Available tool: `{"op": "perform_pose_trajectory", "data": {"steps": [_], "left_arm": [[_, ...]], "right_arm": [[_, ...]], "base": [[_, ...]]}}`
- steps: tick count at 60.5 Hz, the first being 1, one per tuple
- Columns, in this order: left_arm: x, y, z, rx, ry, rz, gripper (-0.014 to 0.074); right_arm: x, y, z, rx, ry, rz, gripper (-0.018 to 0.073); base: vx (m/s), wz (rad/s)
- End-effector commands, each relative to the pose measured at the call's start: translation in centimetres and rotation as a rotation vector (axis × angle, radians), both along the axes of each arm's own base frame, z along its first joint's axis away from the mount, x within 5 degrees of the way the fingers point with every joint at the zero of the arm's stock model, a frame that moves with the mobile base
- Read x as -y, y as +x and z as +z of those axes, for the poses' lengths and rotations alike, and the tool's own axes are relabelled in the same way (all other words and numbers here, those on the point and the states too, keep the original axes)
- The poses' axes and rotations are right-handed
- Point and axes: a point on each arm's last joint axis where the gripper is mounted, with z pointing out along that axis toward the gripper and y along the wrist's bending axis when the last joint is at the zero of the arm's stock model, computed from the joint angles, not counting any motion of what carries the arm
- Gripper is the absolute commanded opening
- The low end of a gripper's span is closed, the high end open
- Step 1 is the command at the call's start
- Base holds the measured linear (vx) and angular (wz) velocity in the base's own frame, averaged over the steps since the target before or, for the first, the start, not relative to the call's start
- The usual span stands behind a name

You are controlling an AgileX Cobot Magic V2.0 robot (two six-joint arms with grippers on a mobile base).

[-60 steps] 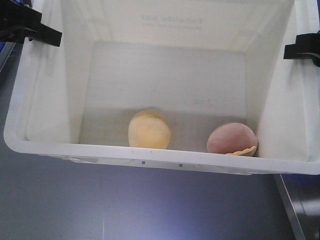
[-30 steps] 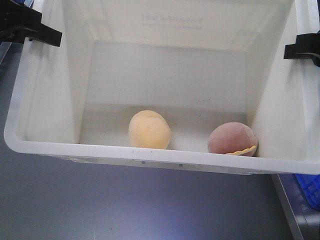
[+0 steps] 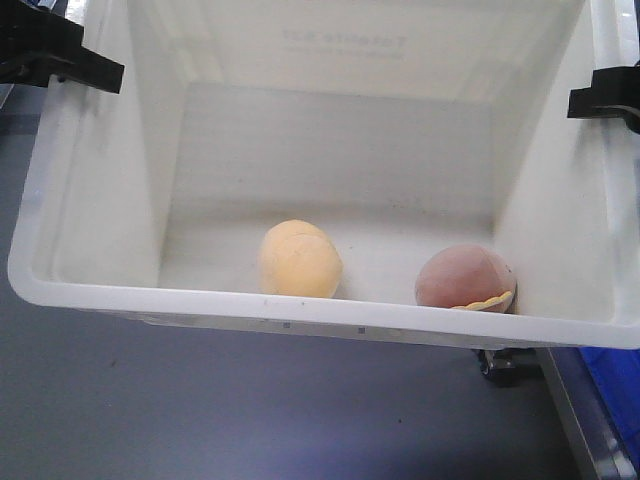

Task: Place moving items into box and shelve
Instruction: 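Hold the crate by both rims while the base drives away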

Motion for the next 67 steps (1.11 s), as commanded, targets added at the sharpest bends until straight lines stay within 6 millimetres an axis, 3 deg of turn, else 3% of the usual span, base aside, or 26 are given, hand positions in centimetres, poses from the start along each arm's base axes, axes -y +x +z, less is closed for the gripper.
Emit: {"op": "perform_pose_trajectory", "data": {"steps": [1, 67], "left_arm": [[1.37, -1.60, 3.63, 0.136, -0.214, -0.056, -0.0006], [1.37, -1.60, 3.63, 0.136, -0.215, -0.056, -0.0006]], "right_arm": [[-0.72, -0.47, 3.22, 0.180, 0.147, -0.001, -0.0006], [-0.72, -0.47, 3.22, 0.180, 0.147, -0.001, -0.0006]], "base": [[0.39, -0.05], [0.36, 0.02]]}}
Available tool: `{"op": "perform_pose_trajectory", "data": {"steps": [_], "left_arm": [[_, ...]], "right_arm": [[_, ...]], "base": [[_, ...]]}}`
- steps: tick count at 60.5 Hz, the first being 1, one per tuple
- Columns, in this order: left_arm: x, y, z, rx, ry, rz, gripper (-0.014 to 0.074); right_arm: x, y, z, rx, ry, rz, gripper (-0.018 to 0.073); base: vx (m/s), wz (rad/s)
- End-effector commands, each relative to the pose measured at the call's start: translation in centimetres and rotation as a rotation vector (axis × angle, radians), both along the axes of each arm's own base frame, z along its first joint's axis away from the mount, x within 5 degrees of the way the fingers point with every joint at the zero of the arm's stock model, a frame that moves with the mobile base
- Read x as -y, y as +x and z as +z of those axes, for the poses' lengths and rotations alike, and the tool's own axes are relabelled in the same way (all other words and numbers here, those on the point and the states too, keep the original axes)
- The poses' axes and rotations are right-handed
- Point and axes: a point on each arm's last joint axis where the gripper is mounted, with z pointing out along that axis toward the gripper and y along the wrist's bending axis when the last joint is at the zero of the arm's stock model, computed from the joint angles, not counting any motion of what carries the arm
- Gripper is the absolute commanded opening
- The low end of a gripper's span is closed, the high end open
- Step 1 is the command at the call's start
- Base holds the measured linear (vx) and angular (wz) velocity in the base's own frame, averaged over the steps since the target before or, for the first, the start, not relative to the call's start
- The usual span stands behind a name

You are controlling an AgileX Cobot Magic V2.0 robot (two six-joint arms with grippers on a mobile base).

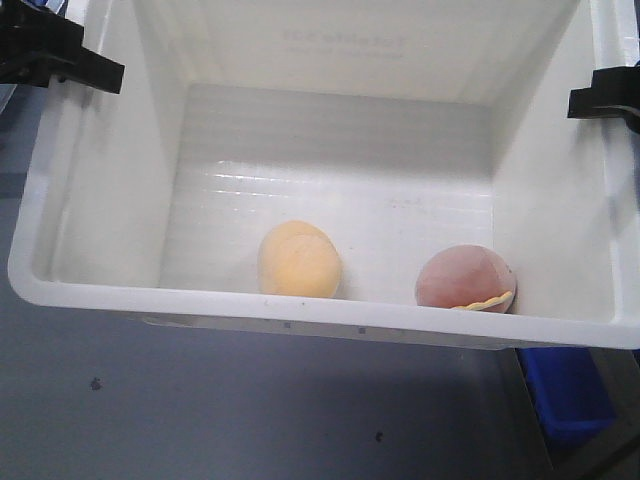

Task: Place moving items into box and shelve
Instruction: 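Hold the crate by both rims while the base drives away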

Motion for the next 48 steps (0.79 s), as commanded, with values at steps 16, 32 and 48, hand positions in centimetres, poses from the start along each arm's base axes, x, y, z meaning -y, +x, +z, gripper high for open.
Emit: {"op": "perform_pose_trajectory", "data": {"steps": [16, 32, 48], "left_arm": [[1.37, -1.60, 3.63, 0.136, -0.215, -0.056, -0.0006], [1.37, -1.60, 3.63, 0.136, -0.215, -0.056, -0.0006], [1.37, -1.60, 3.63, 0.136, -0.215, -0.056, -0.0006]], "right_arm": [[-0.72, -0.47, 3.22, 0.180, 0.147, -0.001, -0.0006], [-0.72, -0.47, 3.22, 0.180, 0.147, -0.001, -0.0006], [-0.72, -0.47, 3.22, 0.180, 0.147, -0.001, -0.0006]], "base": [[0.34, 0.10], [0.31, 0.14], [0.28, 0.22]]}}
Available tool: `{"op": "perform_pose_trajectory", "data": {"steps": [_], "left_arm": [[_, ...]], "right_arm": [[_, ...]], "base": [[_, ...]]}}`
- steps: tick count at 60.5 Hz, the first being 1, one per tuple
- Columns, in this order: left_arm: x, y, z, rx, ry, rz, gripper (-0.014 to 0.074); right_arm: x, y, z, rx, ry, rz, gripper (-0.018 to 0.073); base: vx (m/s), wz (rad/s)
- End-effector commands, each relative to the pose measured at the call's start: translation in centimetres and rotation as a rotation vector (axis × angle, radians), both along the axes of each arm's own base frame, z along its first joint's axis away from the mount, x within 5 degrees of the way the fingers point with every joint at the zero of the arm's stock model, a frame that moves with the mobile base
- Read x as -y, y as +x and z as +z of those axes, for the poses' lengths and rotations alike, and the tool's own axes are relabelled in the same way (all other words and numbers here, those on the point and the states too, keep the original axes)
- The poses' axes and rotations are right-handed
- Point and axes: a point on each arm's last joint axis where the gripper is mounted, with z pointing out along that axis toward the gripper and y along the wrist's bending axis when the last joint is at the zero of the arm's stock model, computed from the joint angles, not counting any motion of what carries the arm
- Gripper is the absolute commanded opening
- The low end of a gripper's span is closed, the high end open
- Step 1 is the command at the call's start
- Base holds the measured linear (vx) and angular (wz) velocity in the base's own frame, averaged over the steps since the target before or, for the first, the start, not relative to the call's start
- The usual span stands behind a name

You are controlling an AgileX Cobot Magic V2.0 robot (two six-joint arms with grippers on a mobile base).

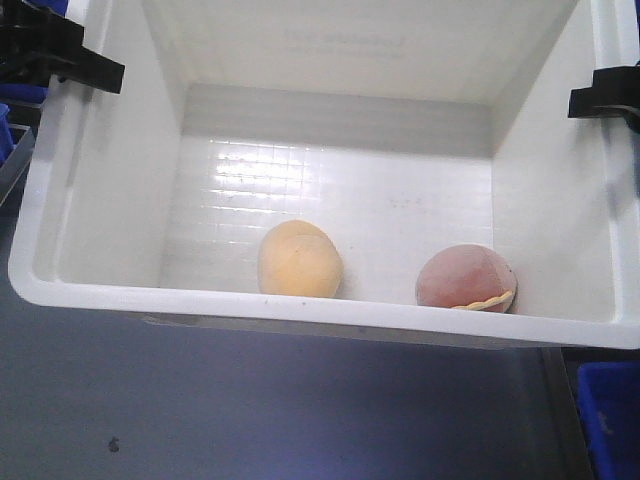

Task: Place moving items into box and shelve
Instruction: 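Hold the crate by both rims while the base drives away, then hold the crate steady with both grippers as the base nears the blue-bin rack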

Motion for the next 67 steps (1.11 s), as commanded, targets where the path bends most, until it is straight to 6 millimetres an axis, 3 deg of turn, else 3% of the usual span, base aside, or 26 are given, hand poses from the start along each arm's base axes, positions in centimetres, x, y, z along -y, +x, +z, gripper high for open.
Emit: {"op": "perform_pose_trajectory", "data": {"steps": [1, 67], "left_arm": [[1.37, -1.60, 3.63, 0.136, -0.215, -0.056, -0.0006], [1.37, -1.60, 3.63, 0.136, -0.215, -0.056, -0.0006]], "right_arm": [[-0.72, -0.47, 3.22, 0.180, 0.147, -0.001, -0.0006], [-0.72, -0.47, 3.22, 0.180, 0.147, -0.001, -0.0006]], "base": [[0.26, 0.28], [0.22, 0.42]]}}
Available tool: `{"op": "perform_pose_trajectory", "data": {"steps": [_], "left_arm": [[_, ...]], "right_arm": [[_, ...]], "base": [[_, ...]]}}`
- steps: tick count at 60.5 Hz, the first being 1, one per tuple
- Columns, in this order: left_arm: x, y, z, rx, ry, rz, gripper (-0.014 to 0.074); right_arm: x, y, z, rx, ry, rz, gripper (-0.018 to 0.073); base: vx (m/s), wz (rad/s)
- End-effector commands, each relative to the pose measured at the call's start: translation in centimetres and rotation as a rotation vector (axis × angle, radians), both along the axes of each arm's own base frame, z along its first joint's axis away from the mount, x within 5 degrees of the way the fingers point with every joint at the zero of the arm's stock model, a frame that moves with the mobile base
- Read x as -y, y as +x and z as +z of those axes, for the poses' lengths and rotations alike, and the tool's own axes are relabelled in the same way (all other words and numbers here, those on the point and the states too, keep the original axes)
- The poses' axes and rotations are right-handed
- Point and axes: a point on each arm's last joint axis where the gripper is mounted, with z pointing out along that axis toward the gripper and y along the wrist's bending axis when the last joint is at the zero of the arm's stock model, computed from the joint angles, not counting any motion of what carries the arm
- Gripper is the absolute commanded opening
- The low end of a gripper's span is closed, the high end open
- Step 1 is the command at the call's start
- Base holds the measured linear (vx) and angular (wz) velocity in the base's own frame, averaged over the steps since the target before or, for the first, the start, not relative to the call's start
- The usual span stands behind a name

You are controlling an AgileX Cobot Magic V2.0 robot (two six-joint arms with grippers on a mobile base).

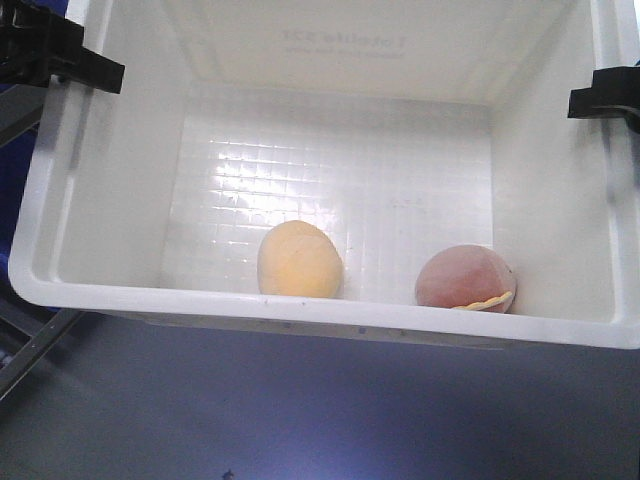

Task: Place moving items into box and shelve
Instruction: 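Hold the crate steady with both grippers as the base nears the blue-bin rack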

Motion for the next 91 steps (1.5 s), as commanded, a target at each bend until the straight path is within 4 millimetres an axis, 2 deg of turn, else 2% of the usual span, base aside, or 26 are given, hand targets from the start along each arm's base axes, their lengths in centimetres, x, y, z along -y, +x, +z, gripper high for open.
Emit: {"op": "perform_pose_trajectory", "data": {"steps": [1, 91], "left_arm": [[1.37, -1.60, 3.63, 0.136, -0.215, -0.056, -0.0006], [1.37, -1.60, 3.63, 0.136, -0.215, -0.056, -0.0006]], "right_arm": [[-0.72, -0.47, 3.22, 0.179, 0.148, 0.000, -0.0006], [-0.72, -0.47, 3.22, 0.180, 0.147, 0.000, -0.0006]], "base": [[0.20, 0.47], [0.17, 0.54]]}}
